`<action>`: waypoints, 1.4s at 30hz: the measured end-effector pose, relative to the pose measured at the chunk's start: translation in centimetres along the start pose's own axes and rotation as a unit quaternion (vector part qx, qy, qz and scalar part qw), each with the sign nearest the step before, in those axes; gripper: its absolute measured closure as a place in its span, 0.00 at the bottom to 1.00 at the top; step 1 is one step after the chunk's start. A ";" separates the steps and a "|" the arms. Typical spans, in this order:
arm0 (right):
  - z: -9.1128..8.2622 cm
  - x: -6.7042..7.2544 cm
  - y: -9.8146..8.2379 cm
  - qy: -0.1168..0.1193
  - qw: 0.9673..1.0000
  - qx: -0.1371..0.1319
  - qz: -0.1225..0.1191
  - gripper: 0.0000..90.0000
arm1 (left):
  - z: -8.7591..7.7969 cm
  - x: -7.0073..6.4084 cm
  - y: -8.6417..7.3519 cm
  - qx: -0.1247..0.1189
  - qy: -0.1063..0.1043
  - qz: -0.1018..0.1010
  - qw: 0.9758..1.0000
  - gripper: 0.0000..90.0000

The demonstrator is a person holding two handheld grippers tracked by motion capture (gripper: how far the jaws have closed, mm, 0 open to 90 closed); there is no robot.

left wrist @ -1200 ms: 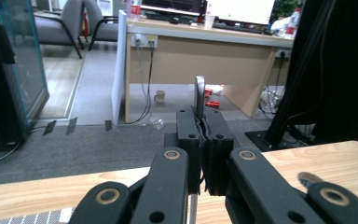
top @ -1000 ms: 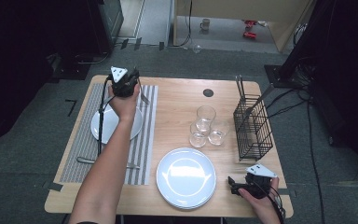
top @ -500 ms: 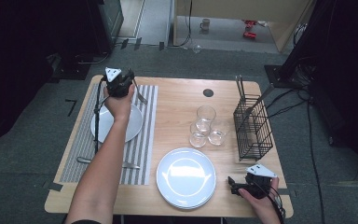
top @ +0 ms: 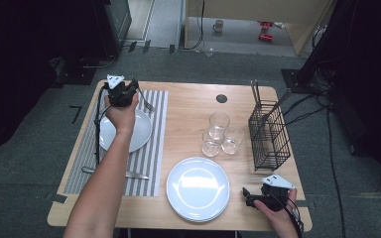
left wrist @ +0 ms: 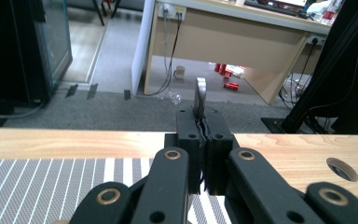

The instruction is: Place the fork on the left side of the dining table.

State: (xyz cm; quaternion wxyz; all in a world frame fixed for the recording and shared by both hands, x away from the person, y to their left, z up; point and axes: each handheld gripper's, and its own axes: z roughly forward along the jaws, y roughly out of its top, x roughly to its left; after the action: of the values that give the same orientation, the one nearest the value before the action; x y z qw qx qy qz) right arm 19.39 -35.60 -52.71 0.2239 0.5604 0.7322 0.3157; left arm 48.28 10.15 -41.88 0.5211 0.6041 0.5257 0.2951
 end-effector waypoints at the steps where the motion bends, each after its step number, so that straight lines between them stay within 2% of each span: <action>1: 0.0 0.0 0.0 0.000 1.000 0.000 0.000 0.00 | 0.1 -0.2 0.1 -0.001 -0.003 0.000 1.000 0.99; 8: 0.0 0.0 0.0 0.000 1.000 0.000 0.000 0.00 | 1.1 -1.1 0.8 -0.001 -0.012 0.011 1.000 0.99; 10: 0.0 0.0 0.0 0.001 1.000 0.000 0.000 0.00 | 1.5 -1.6 1.2 0.005 -0.013 0.030 0.999 0.99; 15: 0.0 0.0 0.0 0.001 1.000 0.000 0.000 0.00 | 2.4 -1.9 2.0 -0.004 -0.010 0.018 1.000 0.99; 18: 0.0 0.0 0.0 0.001 1.000 0.000 0.000 0.00 | 3.1 -1.6 2.0 -0.008 -0.003 0.008 1.000 0.99; 19: 0.0 0.0 0.0 0.001 1.000 0.000 0.000 0.00 | 3.4 -1.2 1.8 -0.005 -0.005 -0.008 1.000 0.99; 28: 0.0 0.0 0.0 0.003 1.000 0.000 0.000 0.00 | 4.0 -0.5 1.0 0.007 -0.001 0.002 1.000 0.99; 34: 0.0 0.0 0.0 0.003 1.000 0.000 0.000 0.00 | 3.8 0.4 0.6 0.001 -0.003 -0.016 1.000 0.99; 40: 0.0 0.0 0.0 0.002 1.000 0.000 0.000 0.00 | 3.5 1.7 0.5 0.011 0.001 -0.023 1.000 0.96; 42: 0.0 0.0 0.0 0.002 1.000 0.000 0.000 0.00 | 3.3 2.7 0.1 0.011 0.000 -0.041 0.999 0.96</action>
State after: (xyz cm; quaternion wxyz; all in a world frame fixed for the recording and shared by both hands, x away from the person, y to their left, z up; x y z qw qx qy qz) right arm 19.37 -35.59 -52.71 0.2221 0.5595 0.7330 0.3167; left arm 52.01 11.62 -43.19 0.5257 0.5877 0.5535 0.2680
